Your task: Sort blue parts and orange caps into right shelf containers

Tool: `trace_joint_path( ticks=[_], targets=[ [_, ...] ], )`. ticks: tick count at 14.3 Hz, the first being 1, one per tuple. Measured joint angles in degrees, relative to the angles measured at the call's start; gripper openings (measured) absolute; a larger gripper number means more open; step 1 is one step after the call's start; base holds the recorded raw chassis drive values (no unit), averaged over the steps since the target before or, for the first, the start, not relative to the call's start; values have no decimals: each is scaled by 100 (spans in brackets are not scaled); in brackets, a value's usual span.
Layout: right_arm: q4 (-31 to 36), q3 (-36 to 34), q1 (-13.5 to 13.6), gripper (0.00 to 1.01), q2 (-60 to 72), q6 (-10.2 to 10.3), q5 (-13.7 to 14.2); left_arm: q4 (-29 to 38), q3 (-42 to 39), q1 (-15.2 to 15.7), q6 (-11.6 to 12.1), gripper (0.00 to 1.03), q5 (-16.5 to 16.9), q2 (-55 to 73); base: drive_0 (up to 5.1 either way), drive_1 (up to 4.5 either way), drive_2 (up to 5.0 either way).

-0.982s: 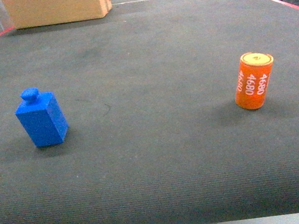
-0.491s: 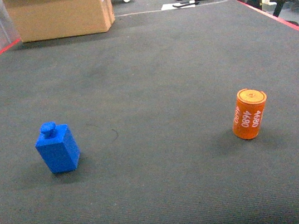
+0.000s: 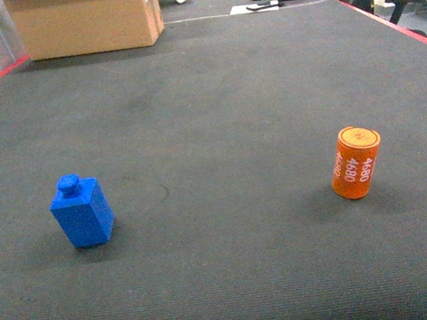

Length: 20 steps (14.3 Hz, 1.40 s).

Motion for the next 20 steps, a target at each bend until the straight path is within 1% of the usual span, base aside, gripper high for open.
trace_joint_path(
  ticks=[20],
  targets=[
    [0, 0, 0, 98, 0, 0, 0, 0, 0, 0, 0, 98, 0, 0, 0, 0, 0]
  ],
)
